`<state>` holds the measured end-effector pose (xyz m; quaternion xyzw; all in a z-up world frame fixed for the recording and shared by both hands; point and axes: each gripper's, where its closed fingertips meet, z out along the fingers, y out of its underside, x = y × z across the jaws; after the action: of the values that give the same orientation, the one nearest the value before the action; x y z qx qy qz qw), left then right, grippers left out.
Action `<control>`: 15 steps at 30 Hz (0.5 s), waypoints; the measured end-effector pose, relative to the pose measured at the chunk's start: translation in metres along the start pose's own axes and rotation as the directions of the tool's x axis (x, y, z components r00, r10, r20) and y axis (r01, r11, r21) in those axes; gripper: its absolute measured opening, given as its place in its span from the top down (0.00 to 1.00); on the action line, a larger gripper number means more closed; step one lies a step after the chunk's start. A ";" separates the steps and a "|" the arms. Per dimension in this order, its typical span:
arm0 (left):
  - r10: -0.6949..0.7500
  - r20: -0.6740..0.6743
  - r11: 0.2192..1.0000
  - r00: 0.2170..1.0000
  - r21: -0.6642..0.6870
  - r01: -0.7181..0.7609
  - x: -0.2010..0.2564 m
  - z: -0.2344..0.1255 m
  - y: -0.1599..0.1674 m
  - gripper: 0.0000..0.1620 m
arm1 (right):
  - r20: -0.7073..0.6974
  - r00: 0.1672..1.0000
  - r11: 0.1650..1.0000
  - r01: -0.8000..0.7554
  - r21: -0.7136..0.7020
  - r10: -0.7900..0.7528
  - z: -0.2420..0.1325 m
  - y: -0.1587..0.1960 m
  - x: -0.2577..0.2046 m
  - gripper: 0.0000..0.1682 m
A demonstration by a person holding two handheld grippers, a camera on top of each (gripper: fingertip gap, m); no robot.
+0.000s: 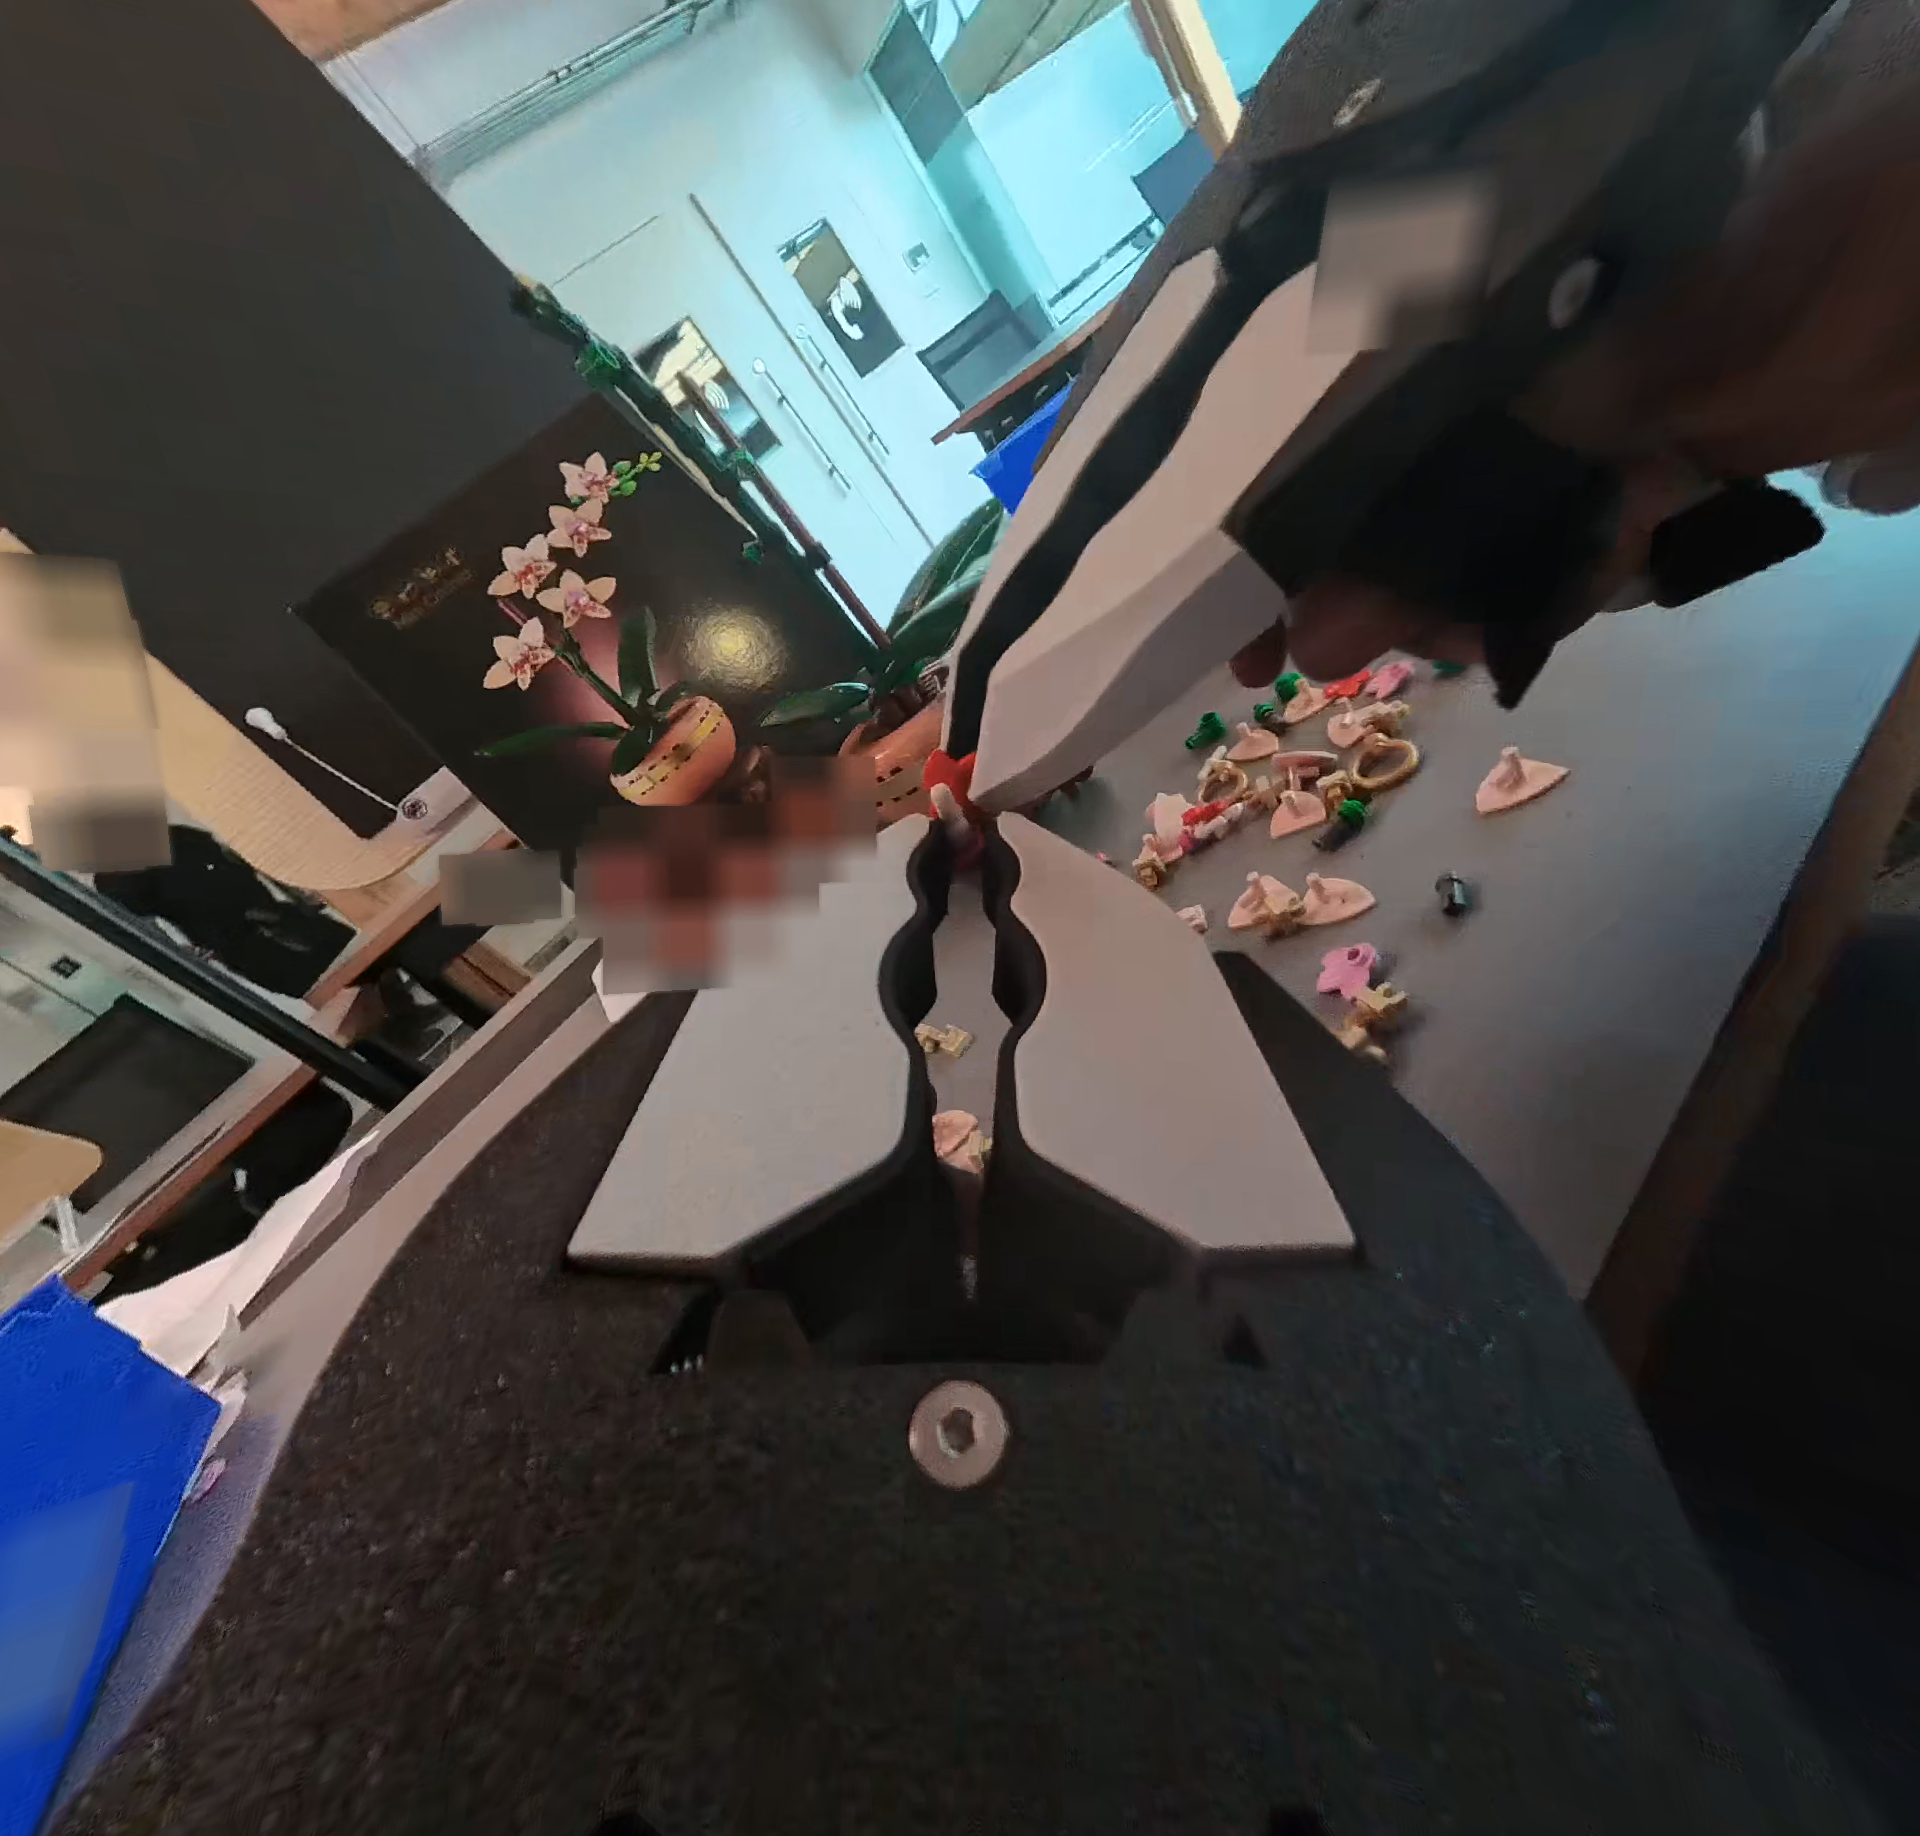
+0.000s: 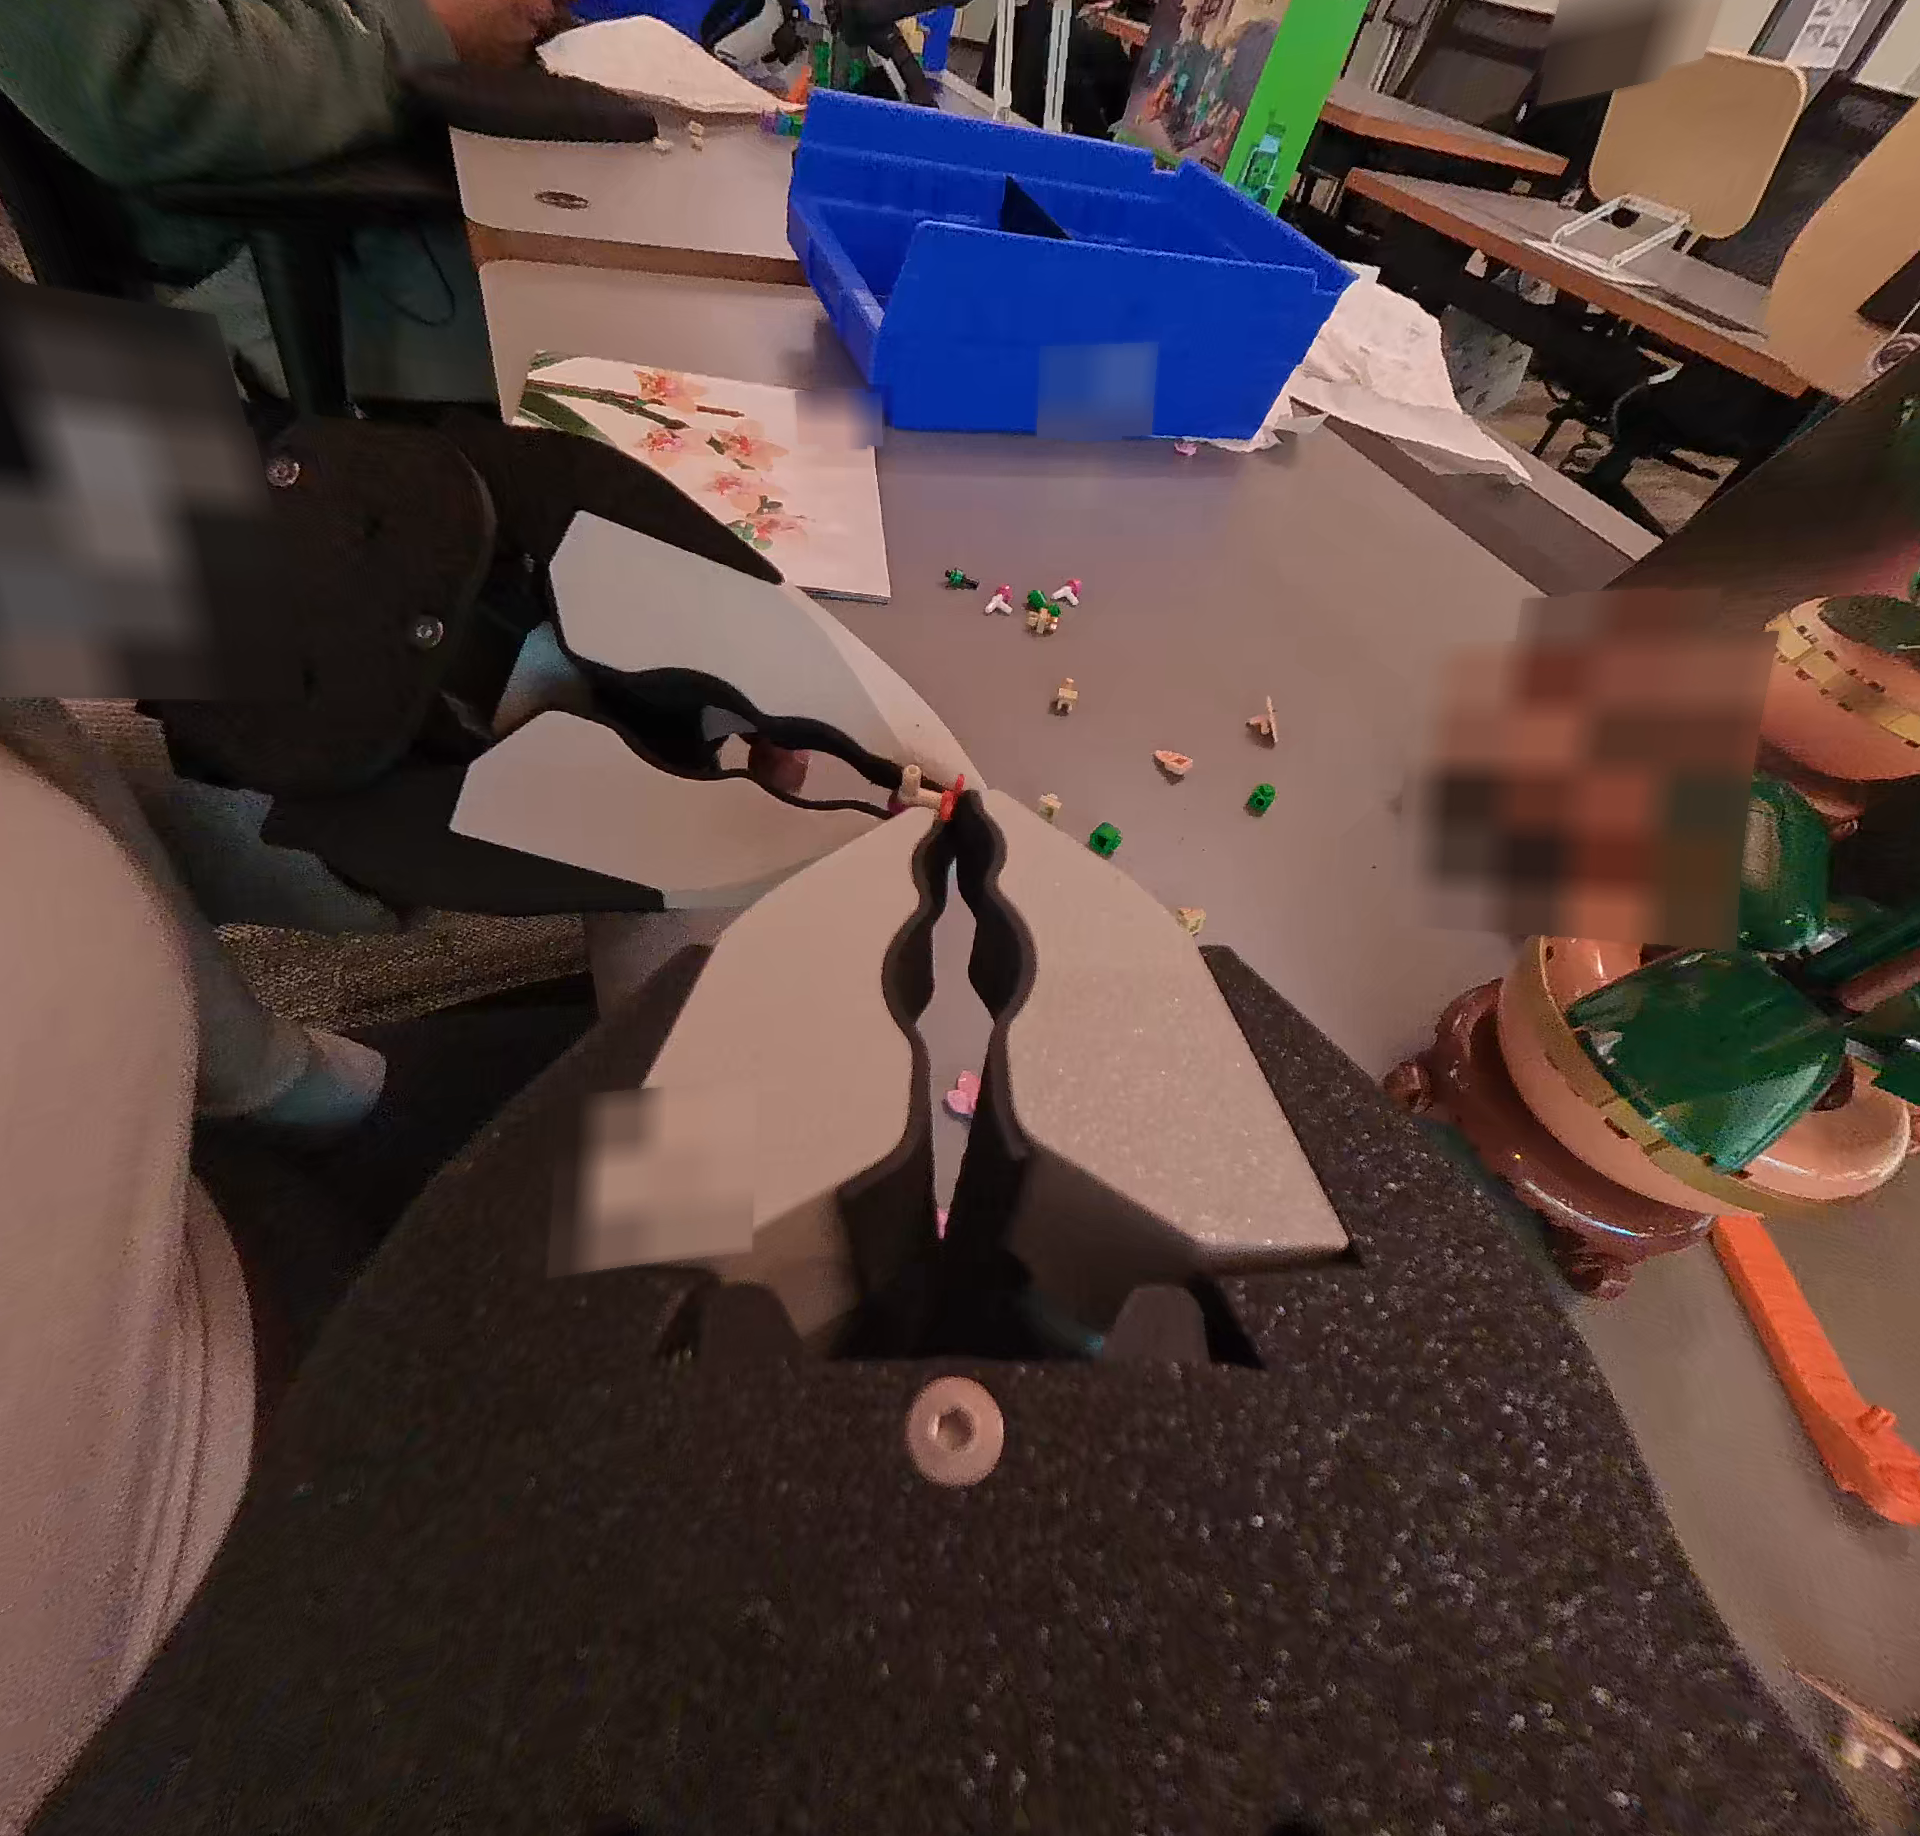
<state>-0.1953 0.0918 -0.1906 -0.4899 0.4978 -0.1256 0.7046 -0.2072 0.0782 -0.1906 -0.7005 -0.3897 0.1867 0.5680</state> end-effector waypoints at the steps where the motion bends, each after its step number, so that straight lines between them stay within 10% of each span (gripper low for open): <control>1: 0.000 -0.007 1.000 1.000 0.008 0.000 0.001 -0.001 0.000 0.97 | -0.003 1.000 1.000 -0.001 0.009 0.001 0.000 0.000 -0.001 0.99; 6: -0.080 -0.260 0.986 0.962 0.119 0.114 0.050 -0.008 -0.029 0.97 | -0.235 0.965 0.990 0.089 -0.107 -0.112 0.007 0.015 0.036 1.00; 15: -0.214 0.019 0.972 0.977 0.102 0.211 -0.022 -0.017 -0.002 0.97 | -0.095 0.986 0.990 -0.129 0.050 0.134 0.016 0.003 0.034 1.00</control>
<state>-0.2196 0.0958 -0.1765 -0.5065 0.4250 -0.2178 0.7178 -0.1962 0.1143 -0.1915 -0.7205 -0.3100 0.1975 0.5880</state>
